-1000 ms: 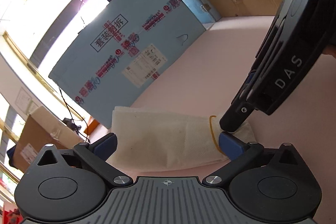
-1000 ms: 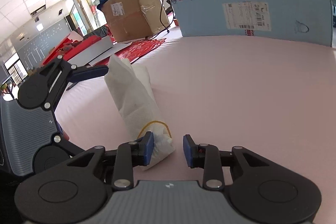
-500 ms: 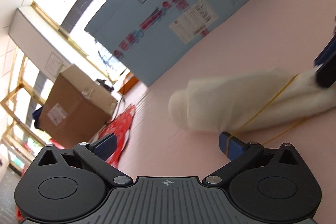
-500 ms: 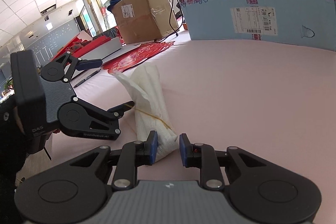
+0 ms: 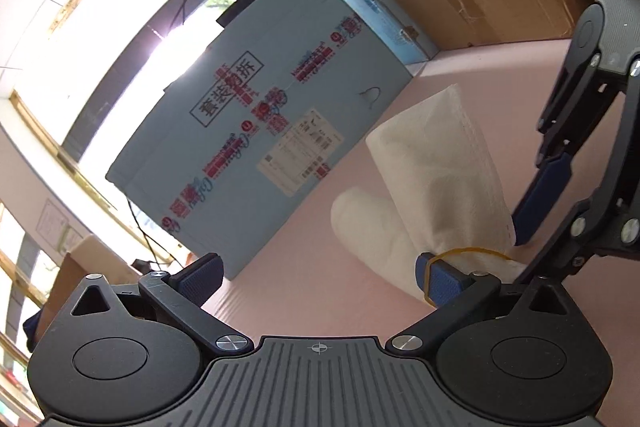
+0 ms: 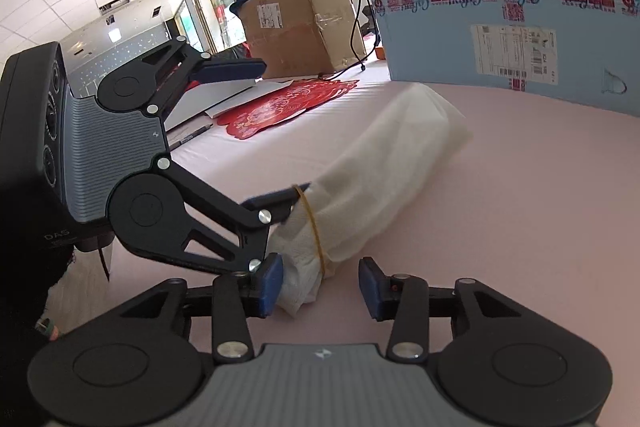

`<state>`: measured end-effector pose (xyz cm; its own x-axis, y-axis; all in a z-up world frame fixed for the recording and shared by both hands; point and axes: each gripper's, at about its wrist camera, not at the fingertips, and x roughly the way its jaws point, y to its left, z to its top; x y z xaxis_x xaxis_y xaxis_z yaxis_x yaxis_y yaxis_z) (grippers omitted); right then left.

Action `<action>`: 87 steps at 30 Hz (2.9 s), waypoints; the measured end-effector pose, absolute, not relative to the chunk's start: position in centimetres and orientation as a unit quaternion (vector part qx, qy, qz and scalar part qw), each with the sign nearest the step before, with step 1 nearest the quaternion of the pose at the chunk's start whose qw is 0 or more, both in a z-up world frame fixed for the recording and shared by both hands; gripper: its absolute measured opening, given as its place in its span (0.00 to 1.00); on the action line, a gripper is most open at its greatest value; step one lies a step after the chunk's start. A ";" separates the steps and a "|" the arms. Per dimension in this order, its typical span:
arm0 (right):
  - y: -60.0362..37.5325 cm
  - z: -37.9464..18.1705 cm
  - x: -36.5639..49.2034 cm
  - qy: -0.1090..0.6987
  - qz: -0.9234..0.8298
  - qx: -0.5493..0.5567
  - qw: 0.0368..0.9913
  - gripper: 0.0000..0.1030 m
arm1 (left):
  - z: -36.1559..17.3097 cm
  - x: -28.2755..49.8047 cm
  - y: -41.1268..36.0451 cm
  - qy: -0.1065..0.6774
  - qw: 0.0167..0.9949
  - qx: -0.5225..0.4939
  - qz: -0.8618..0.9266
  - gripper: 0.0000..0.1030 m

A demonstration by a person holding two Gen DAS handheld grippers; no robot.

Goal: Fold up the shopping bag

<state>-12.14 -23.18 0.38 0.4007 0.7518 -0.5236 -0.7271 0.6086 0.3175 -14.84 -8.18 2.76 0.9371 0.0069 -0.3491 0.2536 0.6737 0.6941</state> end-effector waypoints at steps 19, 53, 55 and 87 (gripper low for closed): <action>-24.9 2.1 -10.8 0.331 0.455 0.037 0.826 0.39 | 2.7 -7.2 -1.9 0.263 0.899 0.287 -0.199 1.00; -16.7 2.3 -5.2 0.316 0.457 -0.003 0.832 0.07 | 0.5 -5.5 4.1 0.244 0.929 0.194 -0.199 1.00; -16.5 2.3 -5.3 0.317 0.455 -0.023 0.832 0.07 | 1.0 -6.1 4.5 0.239 0.928 0.216 -0.189 1.00; -17.2 1.2 -13.9 0.280 0.372 -0.085 0.881 0.34 | 2.9 -12.3 -3.5 0.157 0.805 0.517 -0.243 1.00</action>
<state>-13.88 -17.24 1.19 0.5666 0.6082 -0.5559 -0.7028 0.7089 0.0593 -12.31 -3.48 2.94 0.8324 -0.2292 -0.5045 0.5541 0.3462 0.7570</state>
